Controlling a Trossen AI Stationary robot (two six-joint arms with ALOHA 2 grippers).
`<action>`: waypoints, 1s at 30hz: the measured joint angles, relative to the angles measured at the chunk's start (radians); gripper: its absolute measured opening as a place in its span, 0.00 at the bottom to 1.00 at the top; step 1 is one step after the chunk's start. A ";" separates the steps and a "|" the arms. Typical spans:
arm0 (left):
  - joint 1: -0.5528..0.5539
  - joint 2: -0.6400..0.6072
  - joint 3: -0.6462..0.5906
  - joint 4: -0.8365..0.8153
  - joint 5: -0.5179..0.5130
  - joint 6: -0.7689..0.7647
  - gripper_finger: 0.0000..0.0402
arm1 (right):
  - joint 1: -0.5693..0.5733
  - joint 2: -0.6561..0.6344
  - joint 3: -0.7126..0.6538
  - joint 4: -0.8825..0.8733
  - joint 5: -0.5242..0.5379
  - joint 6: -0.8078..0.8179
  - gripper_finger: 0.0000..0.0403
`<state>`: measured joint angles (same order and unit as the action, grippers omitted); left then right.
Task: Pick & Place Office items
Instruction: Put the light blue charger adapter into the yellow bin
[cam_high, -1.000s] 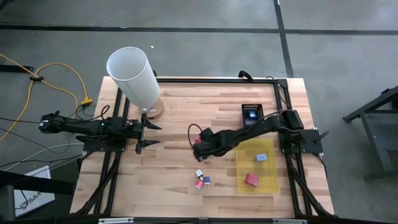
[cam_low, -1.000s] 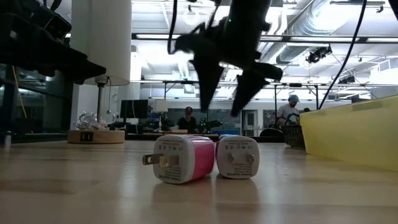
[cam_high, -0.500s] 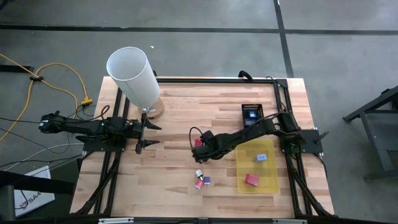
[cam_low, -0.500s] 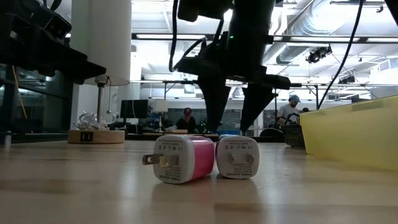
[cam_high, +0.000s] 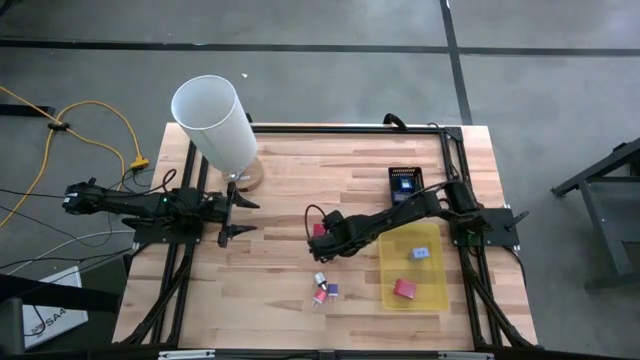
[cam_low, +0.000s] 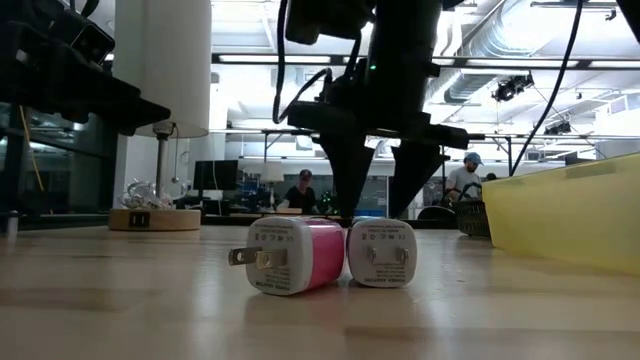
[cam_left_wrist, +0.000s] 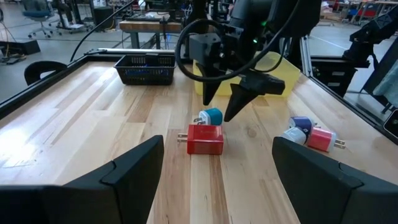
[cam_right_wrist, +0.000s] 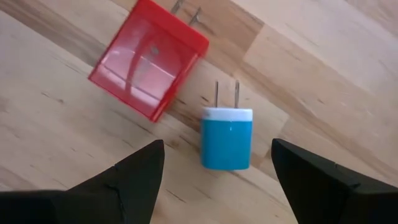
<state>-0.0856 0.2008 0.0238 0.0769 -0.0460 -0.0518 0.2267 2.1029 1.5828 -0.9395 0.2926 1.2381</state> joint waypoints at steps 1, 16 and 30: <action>0.000 0.000 0.000 0.000 0.000 0.000 0.73 | -0.001 0.000 -0.006 0.005 -0.007 0.000 0.70; 0.000 0.000 0.000 0.000 0.000 0.000 0.73 | -0.014 0.000 -0.045 0.035 -0.031 0.014 0.68; 0.000 0.000 0.000 0.000 0.000 0.000 0.73 | -0.018 0.000 -0.045 0.040 -0.031 0.014 0.50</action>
<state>-0.0856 0.2008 0.0238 0.0769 -0.0460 -0.0517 0.2085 2.1029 1.5379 -0.8997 0.2615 1.2518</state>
